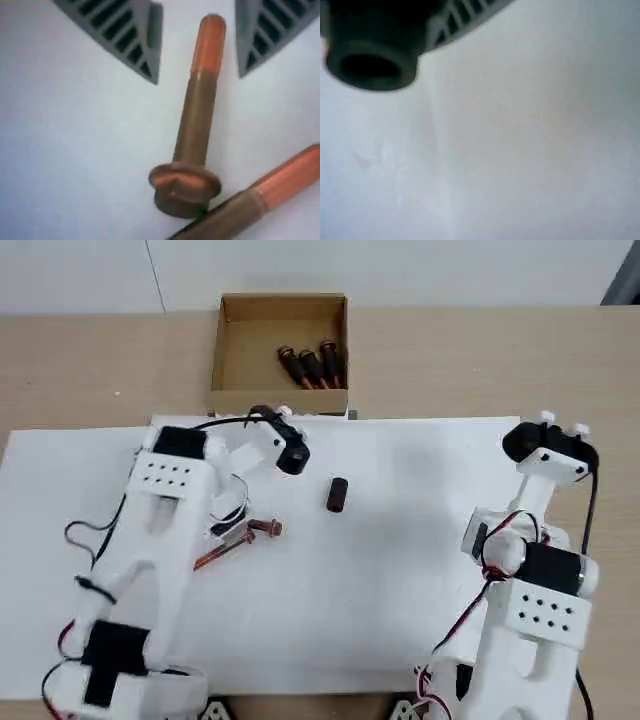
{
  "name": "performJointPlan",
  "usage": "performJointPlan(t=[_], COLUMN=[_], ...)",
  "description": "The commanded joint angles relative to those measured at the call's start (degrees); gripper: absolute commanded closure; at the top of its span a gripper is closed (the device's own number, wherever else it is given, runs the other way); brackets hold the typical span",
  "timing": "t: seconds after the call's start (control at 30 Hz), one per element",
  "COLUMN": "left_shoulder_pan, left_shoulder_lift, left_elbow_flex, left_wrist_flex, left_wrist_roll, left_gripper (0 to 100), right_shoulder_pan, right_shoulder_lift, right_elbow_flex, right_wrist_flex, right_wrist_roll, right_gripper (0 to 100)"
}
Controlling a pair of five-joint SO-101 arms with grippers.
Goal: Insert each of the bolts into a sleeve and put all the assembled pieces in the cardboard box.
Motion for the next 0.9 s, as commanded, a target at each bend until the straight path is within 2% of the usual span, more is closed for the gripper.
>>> performJointPlan(t=[0.0,0.4,0.6,0.87], left_shoulder_pan=[0.97,1.93,1.85,1.93], left_shoulder_lift=[1.85,10.02,12.75,16.35], left_elbow_flex=[-2.77,-2.86,-2.86,-2.86], left_wrist_flex=[0.44,-0.18,-3.87,-5.63], left_wrist_roll=[-0.53,-2.29,-2.29,-2.29], left_gripper=[90,90,90,98], right_shoulder_pan=[0.57,0.57,0.40,0.40], right_shoulder_lift=[-0.84,-1.27,-1.27,-1.27], right_elbow_flex=[-0.26,-0.26,-0.26,-0.26], right_wrist_flex=[-1.36,-1.36,-1.36,-1.36], right_wrist_roll=[-0.18,-0.18,-0.18,-0.18], right_gripper=[99.5,99.5,99.5,99.5])
